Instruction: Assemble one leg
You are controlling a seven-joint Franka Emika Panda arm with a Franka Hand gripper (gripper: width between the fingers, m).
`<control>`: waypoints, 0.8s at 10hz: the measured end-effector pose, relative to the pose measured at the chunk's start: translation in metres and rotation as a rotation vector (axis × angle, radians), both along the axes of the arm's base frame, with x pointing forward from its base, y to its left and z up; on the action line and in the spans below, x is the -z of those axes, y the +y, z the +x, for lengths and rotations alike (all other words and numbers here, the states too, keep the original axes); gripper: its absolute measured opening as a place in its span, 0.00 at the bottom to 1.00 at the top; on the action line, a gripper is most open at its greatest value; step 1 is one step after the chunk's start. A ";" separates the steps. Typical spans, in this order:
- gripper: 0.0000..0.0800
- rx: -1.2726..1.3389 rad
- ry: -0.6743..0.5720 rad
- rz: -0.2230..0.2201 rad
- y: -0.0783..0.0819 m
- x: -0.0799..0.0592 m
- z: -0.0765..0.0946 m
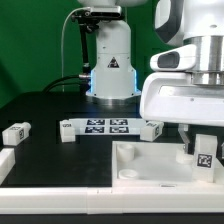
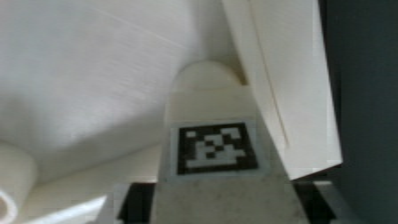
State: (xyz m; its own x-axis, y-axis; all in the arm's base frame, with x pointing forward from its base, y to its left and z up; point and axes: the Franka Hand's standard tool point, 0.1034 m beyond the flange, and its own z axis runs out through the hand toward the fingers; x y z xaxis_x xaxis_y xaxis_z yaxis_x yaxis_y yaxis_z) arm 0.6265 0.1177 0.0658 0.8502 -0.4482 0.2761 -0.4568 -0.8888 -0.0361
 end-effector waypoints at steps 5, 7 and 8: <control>0.40 0.422 -0.048 -0.024 -0.036 0.000 -0.011; 0.49 0.432 -0.046 -0.031 -0.039 0.001 -0.012; 0.69 0.432 -0.045 -0.031 -0.039 0.001 -0.012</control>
Offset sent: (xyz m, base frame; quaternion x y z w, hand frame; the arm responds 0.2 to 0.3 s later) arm -0.0061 -0.0042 0.0004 -0.0006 0.0084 0.2607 0.9654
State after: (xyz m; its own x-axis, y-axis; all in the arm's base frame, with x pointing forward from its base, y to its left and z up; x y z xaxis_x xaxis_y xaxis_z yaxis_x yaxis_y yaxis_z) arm 0.6148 0.0790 0.0650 0.5733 -0.7510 0.3275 -0.7855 -0.6175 -0.0413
